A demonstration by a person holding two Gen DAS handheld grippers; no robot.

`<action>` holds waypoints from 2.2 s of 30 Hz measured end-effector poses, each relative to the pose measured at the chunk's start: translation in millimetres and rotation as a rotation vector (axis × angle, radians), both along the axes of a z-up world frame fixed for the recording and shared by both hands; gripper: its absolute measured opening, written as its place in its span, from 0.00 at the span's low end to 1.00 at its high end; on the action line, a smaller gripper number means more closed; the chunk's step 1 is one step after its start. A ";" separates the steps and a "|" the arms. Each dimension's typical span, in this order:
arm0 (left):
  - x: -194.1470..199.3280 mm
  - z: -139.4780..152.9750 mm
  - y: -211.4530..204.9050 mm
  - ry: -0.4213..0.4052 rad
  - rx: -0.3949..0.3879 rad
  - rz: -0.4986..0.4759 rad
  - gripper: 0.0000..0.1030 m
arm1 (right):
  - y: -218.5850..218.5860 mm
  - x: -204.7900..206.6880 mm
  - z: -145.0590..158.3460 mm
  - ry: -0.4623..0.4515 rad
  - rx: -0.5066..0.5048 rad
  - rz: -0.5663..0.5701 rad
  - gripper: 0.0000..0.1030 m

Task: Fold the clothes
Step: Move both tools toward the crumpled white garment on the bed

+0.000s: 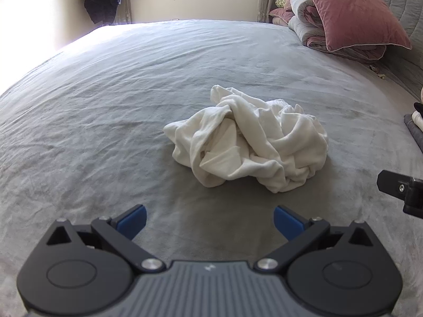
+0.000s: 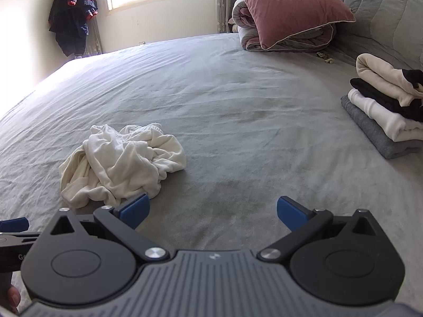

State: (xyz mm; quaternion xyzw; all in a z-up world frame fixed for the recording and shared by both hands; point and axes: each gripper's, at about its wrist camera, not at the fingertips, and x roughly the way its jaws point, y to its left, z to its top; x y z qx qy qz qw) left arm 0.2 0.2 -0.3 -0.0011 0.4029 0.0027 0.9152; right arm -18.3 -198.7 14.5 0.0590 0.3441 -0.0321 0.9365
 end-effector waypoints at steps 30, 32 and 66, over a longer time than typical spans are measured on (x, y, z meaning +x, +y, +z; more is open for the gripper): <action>-4.8 2.6 -2.6 -0.058 0.150 0.021 1.00 | -1.2 -1.0 -4.9 0.019 -0.016 0.012 1.00; -6.0 3.5 -4.4 -0.070 0.172 0.019 1.00 | -0.8 -0.8 -5.2 0.020 -0.017 0.013 1.00; -3.6 -1.0 -2.5 -0.050 0.194 0.017 1.00 | 3.4 -0.3 -6.3 0.026 -0.044 0.023 1.00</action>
